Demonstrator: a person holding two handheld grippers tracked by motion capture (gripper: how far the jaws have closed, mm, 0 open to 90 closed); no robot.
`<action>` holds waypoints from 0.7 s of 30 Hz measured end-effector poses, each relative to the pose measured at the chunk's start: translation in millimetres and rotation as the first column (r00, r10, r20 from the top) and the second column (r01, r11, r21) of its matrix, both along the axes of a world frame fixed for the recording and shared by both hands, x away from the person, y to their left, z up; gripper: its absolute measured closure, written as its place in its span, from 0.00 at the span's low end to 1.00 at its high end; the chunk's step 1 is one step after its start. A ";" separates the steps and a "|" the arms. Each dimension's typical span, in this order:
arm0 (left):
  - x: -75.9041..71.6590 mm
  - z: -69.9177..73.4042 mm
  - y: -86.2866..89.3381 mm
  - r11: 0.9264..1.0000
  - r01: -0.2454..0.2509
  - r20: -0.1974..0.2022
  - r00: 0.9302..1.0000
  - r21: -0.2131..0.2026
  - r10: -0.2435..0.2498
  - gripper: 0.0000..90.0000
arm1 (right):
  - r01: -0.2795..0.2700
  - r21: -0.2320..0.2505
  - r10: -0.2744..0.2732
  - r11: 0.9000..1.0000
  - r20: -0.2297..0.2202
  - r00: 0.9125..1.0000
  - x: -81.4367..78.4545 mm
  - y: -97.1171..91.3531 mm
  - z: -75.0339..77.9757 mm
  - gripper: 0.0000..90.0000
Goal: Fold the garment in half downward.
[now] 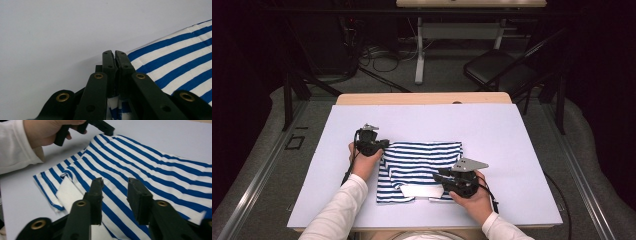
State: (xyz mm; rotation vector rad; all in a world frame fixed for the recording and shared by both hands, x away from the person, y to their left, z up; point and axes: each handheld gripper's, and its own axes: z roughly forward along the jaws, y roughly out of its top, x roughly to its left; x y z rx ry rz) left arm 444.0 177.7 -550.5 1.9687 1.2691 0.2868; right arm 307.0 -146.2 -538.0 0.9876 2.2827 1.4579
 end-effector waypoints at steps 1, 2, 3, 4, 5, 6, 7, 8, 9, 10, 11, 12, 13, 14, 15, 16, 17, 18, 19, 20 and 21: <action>0.1 -0.2 0.0 1.000 0.001 -0.001 1.000 0.001 -0.001 0.97 | -0.010 0.002 0.010 1.000 0.004 1.000 -0.5 2.8 -0.2 0.67; 0.1 -0.3 0.1 1.000 0.001 -0.001 1.000 0.001 -0.001 0.97 | -0.018 0.004 0.018 1.000 0.001 1.000 -1.2 5.8 -0.3 0.63; 0.0 -0.2 0.2 1.000 0.001 -0.001 1.000 0.001 -0.001 0.97 | -0.027 0.002 0.027 1.000 0.002 1.000 -1.4 8.7 -0.4 0.60; -0.1 -0.1 0.1 1.000 0.001 -0.001 1.000 0.001 -0.001 0.97 | -0.033 -0.001 0.033 0.999 0.002 0.999 -1.9 11.3 -0.4 0.57; -0.2 0.1 0.2 1.000 0.000 0.000 1.000 0.002 0.000 0.97 | -0.039 -0.005 0.040 0.999 0.005 0.999 -2.3 13.9 -0.3 0.54; -0.2 0.2 0.2 1.000 -0.001 0.000 1.000 0.000 0.001 0.97 | -0.042 -0.008 0.043 0.999 0.006 0.999 -2.4 16.5 -0.2 0.51; -0.2 0.2 0.3 1.000 -0.002 0.000 1.000 -0.001 0.002 0.97 | -0.047 -0.017 0.047 0.999 0.004 0.999 -2.3 18.7 0.1 0.49; -0.1 0.2 0.6 1.000 0.000 -0.001 1.000 -0.001 0.000 0.97 | -0.054 -0.023 0.054 0.998 -0.002 0.999 -2.1 20.9 0.4 0.47; -0.1 0.2 0.7 1.000 0.000 -0.001 1.000 -0.003 0.000 0.97 | -0.060 -0.025 0.060 0.998 -0.006 0.998 -1.7 23.1 0.3 0.46; -0.1 0.3 0.7 1.000 -0.001 0.000 1.000 -0.005 0.001 0.97 | -0.068 -0.026 0.068 0.997 -0.011 0.998 -1.6 25.4 0.1 0.45; 0.0 0.3 0.8 1.000 -0.001 0.001 1.000 -0.006 0.001 0.97 | -0.079 -0.024 0.078 0.997 -0.006 0.997 -1.3 27.8 -0.5 0.43; 0.0 0.3 0.9 1.000 -0.001 0.001 1.000 -0.007 0.001 0.97 | -0.085 -0.025 0.085 0.996 -0.002 0.996 -1.6 30.1 -0.9 0.43; 0.1 0.3 1.2 1.000 0.000 0.000 1.000 -0.007 0.000 0.97 | -0.088 -0.030 0.088 0.996 0.003 0.996 -1.7 32.4 -1.0 0.42; 0.1 0.2 1.3 1.000 0.000 -0.001 1.000 -0.007 0.000 0.97 | -0.090 -0.036 0.090 0.995 0.006 0.996 -1.5 35.1 -1.0 0.40; 0.0 0.1 1.2 1.000 -0.001 0.000 1.000 -0.008 0.001 0.97 | -0.095 -0.038 0.095 0.995 0.000 0.995 -1.4 37.8 -1.0 0.40; 0.0 0.1 1.2 1.000 0.000 -0.001 1.000 -0.008 0.000 0.97 | -0.099 -0.033 0.099 0.995 -0.010 0.995 -1.2 40.6 -0.9 0.40; -0.1 -0.2 1.0 1.000 -0.002 0.001 1.000 -0.010 0.002 0.97 | -0.103 -0.030 0.102 0.994 -0.016 0.995 -0.8 43.3 -1.1 0.40; -0.3 -0.2 0.8 1.000 -0.004 -0.002 1.000 -0.010 0.004 0.97 | -0.103 -0.031 0.102 0.994 -0.019 0.995 -0.9 46.3 -0.9 0.40; -0.3 -0.2 0.9 1.000 -0.002 -0.004 1.000 -0.009 0.002 0.97 | -0.107 -0.036 0.107 0.994 -0.018 0.994 -0.8 49.5 -0.6 0.39; -0.2 -0.3 1.0 1.000 -0.001 -0.004 1.000 -0.008 0.001 0.97 | -0.113 -0.044 0.113 0.993 -0.014 0.994 -0.7 52.9 -0.2 0.38; -0.2 -0.4 1.1 1.000 0.000 -0.004 1.000 -0.008 0.000 0.97 | -0.117 -0.052 0.117 0.992 -0.010 0.993 -0.7 56.4 0.0 0.34</action>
